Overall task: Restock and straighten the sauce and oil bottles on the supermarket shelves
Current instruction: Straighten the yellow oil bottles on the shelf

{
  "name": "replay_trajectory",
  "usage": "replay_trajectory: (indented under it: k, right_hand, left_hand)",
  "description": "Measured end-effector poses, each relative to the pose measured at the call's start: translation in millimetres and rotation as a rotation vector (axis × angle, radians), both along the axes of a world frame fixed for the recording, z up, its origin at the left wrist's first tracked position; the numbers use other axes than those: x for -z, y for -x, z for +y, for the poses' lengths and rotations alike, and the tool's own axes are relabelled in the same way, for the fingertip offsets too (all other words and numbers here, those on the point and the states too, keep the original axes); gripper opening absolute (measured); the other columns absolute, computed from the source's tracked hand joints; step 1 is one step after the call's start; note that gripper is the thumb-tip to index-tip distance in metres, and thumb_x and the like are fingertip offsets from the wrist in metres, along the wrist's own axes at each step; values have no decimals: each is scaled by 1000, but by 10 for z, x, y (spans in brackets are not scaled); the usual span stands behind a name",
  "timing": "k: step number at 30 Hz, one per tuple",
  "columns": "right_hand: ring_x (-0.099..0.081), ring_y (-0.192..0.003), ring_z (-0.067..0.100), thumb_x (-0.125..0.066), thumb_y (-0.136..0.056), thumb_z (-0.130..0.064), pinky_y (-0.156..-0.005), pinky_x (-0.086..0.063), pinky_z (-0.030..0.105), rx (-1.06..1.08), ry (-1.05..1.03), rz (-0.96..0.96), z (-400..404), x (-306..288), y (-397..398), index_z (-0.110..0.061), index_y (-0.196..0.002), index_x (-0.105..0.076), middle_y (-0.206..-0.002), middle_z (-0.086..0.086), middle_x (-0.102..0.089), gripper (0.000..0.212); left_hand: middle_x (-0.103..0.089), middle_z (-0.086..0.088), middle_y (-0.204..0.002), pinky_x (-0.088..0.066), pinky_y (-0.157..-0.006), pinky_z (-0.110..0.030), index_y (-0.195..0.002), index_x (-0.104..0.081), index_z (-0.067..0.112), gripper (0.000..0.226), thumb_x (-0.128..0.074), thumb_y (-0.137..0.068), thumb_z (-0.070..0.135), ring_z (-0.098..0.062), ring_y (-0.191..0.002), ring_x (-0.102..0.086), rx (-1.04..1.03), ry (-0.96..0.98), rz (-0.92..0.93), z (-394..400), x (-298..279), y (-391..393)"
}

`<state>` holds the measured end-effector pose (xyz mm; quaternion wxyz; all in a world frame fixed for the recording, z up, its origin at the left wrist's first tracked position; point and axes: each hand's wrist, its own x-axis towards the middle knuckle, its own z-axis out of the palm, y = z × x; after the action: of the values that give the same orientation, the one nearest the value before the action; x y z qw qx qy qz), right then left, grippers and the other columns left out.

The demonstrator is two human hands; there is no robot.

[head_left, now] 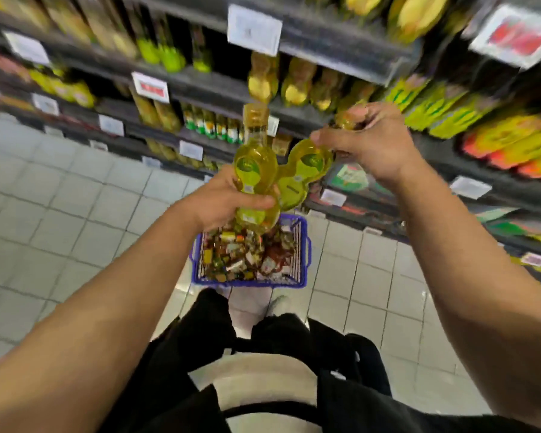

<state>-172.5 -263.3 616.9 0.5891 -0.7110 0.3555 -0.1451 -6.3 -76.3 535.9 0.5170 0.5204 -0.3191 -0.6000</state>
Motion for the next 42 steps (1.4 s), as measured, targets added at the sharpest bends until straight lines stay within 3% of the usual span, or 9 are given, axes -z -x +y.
replay_trajectory:
  k: [5, 9, 11, 14, 18, 24, 28, 32, 42]
  right_hand:
    - [-57, -57, 4, -86, -81, -22, -59, -45, 23, 120, 89, -167, -82, -717, -147, -16, -64, -70, -60, -11, -65, 23]
    - [-65, -86, 14, -78, -87, -19, -77, -52, 28, 173, 104, -290, -63, -977, -264, -17, -92, -72, -97, 17, -76, 9]
    - [-70, -92, 7, -79, -86, -18, -79, -55, 22, 170, 121, -271, -21, -1002, -299, -15, -115, -67, -103, 0, -78, 32]
    - [-71, -108, 18, -81, -86, -20, -97, -56, 43, 260, 128, -247, 99, -1011, -340, -11, -138, -52, -114, 0, -75, 60]
    - [-70, -110, 25, -78, -88, -10, -101, -54, 52, 329, 137, -306, 169, -1111, -393, -14, -131, -53, -117, 8, -74, 49]
    - [-73, -91, 15, -72, -89, 3, -77, -59, 27, 412, 238, -392, -57, -1521, -302, -1, -128, -51, -99, 5, -74, 44]
    - [-73, -83, 8, -80, -82, -4, -72, -56, 20, 395, 357, -363, -363, -1866, -209, -14, -119, -57, -92, -5, -77, 45]
    - [-76, -88, 18, -88, -70, -21, -73, -61, 30, 377, 369, -372, -712, -2227, -157, -13, -112, -66, -96, 2, -79, 48]
    - [-76, -90, 15, -80, -87, -15, -75, -62, 29, 284, 393, -382, -1411, -2515, -327, -11, -114, -66, -97, 1, -79, 30]
  left_hand:
    - [-77, 1, -90, -59, -80, -38, -84, -80, 25, 23, -87, -62, 22, -19, -86, -73, -46, 151, -112, -363, -681, -227]
    - [-78, 3, -91, -59, -80, -35, -86, -80, 29, 26, -89, -62, 25, -17, -88, -73, -42, 277, -107, -596, -1117, -380]
    - [-77, 1, -92, -58, -79, -35, -87, -80, 26, 23, -87, -65, 23, -18, -88, -73, -9, 327, -95, -696, -1297, -452]
    - [-77, -4, -97, -58, -81, -38, -91, -79, 24, 26, -86, -66, 22, -23, -91, -72, 80, 358, -120, -828, -1548, -557]
    - [-77, -9, -103, -57, -83, -40, -99, -78, 22, 39, -92, -64, 32, -27, -96, -73, 211, 323, -174, -972, -1720, -685]
    - [-78, 0, -92, -58, -77, -32, -91, -78, 29, 42, -90, -61, 54, -16, -88, -75, 94, 357, -306, -1293, -2079, -867]
    - [-79, -1, -88, -59, -68, -27, -91, -77, 26, 63, -90, -47, 68, -17, -82, -76, 26, 419, -414, -1597, -2460, -954]
    - [-78, 3, -84, -60, -66, -26, -90, -77, 31, 52, -94, -48, 58, -13, -79, -75, -110, 510, -501, -1950, -2776, -888]
    - [-77, 10, -88, -59, -78, -33, -93, -73, 32, 41, -89, -62, 55, -7, -85, -74, -182, 493, -683, -2556, -3179, -719]
